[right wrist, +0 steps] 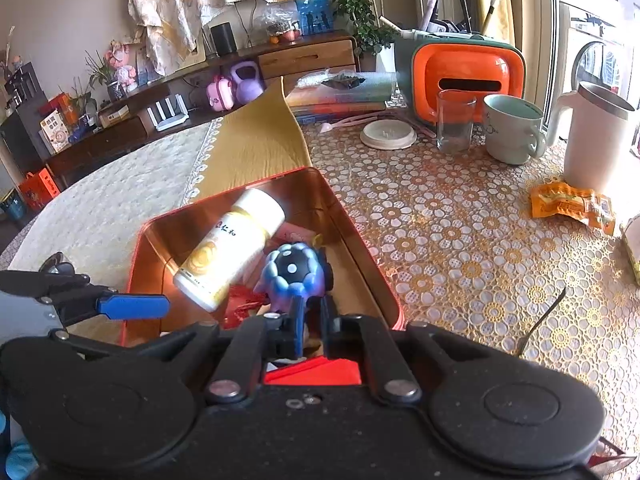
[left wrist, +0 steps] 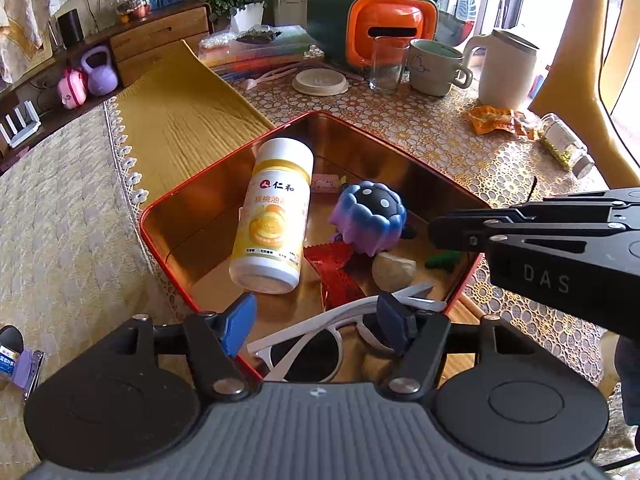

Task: Organize rigid objects
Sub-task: 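Lower the sunglasses with the left tool while the right tool lowers the green item, releasing both into the box, then withdraw both tools from the red box toward the silver tin and purple item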

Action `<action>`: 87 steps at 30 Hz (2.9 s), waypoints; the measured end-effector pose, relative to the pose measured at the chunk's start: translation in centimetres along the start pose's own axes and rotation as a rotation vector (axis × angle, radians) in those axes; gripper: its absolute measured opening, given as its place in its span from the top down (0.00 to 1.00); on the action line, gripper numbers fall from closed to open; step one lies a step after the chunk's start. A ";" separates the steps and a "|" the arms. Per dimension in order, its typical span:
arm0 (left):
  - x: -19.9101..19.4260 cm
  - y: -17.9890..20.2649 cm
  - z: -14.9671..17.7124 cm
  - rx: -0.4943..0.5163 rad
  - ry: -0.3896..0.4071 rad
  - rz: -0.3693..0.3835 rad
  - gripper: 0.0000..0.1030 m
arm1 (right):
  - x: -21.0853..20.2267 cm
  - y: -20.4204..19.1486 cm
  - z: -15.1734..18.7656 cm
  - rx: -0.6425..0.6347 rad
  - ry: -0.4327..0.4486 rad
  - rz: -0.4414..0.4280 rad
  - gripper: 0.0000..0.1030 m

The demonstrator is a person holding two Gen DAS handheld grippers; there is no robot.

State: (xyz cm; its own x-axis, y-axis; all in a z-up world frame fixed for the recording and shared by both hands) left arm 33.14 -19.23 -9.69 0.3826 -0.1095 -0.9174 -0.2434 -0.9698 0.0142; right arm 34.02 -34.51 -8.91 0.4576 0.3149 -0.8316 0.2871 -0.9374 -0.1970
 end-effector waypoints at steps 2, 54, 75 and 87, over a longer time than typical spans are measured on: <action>-0.4 -0.1 0.2 0.001 0.009 0.012 0.35 | -0.2 -0.1 0.1 0.004 0.001 -0.006 0.93; -17.4 -19.1 15.7 -0.165 0.226 -0.079 0.24 | -8.7 -18.9 5.1 -0.239 0.132 -0.096 0.15; -12.6 -26.9 17.7 -0.286 0.187 -0.151 0.18 | -3.8 -24.8 5.5 -0.335 0.045 -0.140 0.03; -7.6 -29.4 16.3 -0.295 0.170 -0.155 0.18 | -0.7 -26.0 4.5 -0.366 -0.018 -0.164 0.03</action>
State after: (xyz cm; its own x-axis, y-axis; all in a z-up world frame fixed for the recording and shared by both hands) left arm 22.88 13.64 -9.58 0.5436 0.0333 -0.8387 0.0871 -0.9961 0.0169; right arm 22.43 -11.03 -5.57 0.3671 0.4503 -0.8139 0.6372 -0.7592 -0.1326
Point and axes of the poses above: each gripper's, at about its wrist camera, not at the fingertips, and x roughly the way its jaws point, y to its right, z to its underside, the point moved 3 cm from there along x, roughly the way its jaws point, and after that the axes turned 13 degrees about -y, right-handed, at the moved point
